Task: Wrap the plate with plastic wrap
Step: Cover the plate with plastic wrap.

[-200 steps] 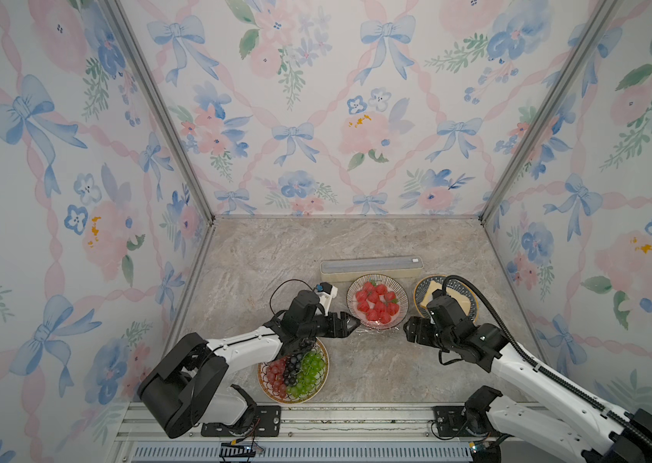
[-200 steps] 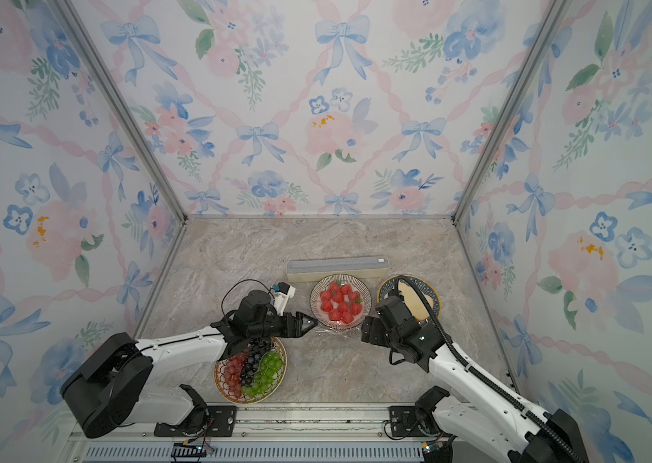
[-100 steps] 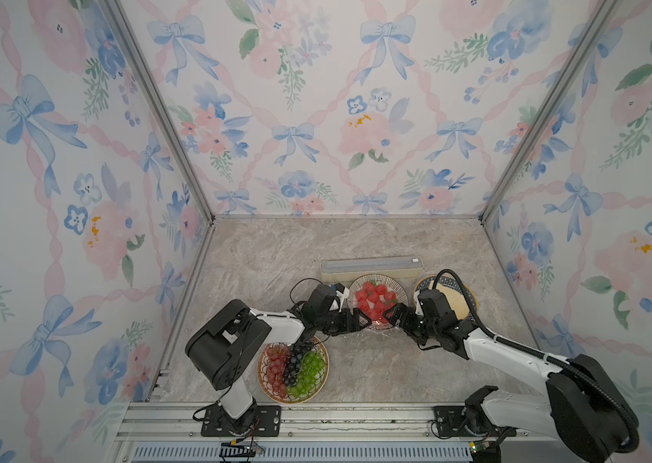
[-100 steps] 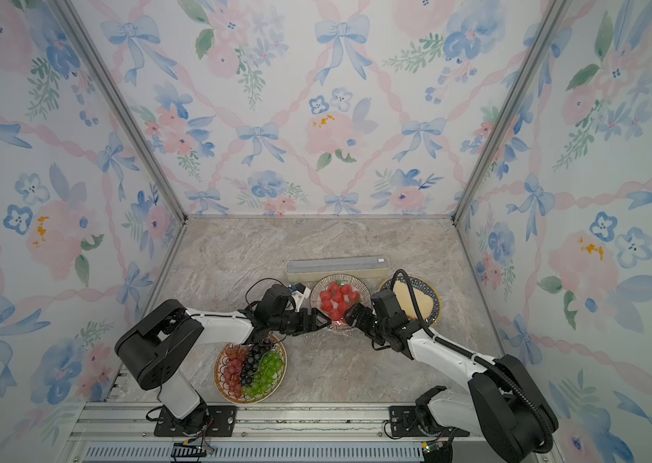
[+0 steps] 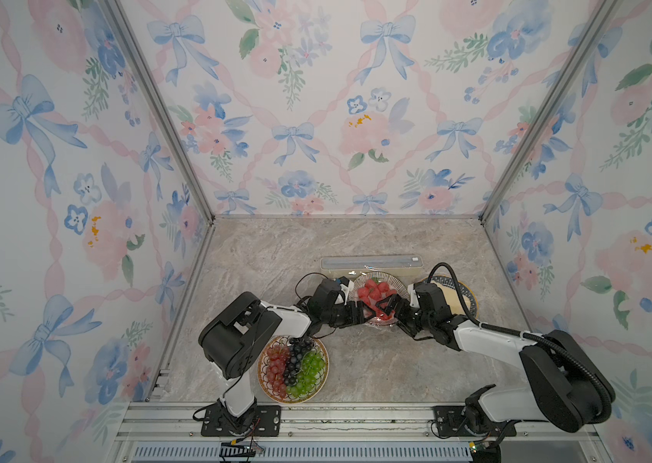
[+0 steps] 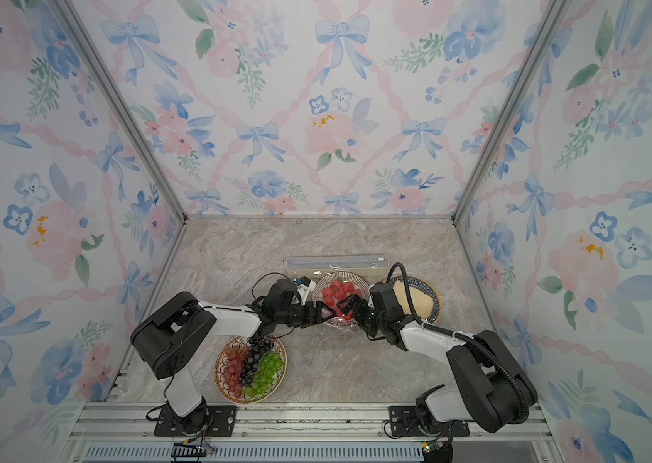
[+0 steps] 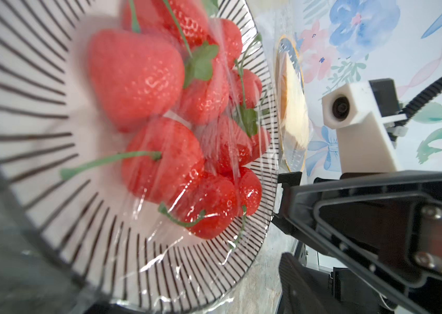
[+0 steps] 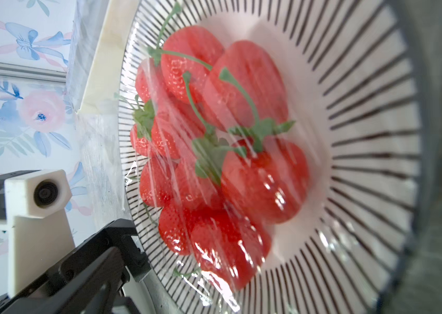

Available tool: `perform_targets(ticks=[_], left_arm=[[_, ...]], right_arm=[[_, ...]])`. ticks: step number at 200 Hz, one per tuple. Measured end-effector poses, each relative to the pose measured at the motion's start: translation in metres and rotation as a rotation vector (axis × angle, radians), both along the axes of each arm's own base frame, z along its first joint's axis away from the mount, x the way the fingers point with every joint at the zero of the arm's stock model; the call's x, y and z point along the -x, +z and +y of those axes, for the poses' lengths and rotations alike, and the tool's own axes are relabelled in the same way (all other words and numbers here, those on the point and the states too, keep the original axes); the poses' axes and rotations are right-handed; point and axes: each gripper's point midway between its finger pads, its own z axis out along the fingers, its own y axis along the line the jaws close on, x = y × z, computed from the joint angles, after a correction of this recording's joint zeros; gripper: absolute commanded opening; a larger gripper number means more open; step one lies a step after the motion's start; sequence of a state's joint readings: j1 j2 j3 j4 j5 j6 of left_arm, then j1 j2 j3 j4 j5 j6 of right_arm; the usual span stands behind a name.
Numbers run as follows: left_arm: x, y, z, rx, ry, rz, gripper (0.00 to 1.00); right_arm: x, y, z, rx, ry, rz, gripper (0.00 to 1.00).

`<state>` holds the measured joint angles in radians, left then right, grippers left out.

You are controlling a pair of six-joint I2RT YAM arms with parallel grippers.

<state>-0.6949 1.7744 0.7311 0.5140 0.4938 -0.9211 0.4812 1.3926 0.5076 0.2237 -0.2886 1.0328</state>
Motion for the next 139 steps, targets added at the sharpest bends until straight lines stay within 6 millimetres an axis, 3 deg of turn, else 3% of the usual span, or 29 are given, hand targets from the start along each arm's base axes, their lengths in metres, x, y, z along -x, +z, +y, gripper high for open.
perform_targets(ticks=[45,76,115,139], left_arm=[[0.0,0.0,0.035,-0.01,0.08,-0.018,0.8],[0.002,0.011,0.046,-0.003,0.106,-0.049,0.8],[0.004,-0.003,0.056,-0.058,0.12,-0.019,0.8],[0.01,-0.015,0.053,-0.078,0.095,0.008,0.79]], right_arm=[[0.018,0.006,-0.014,0.05,0.002,0.011,0.97],[0.029,0.019,-0.027,0.091,0.001,-0.013,0.97],[0.041,-0.006,-0.044,0.155,-0.017,0.062,0.97],[0.043,-0.013,-0.048,0.183,-0.016,0.081,0.97]])
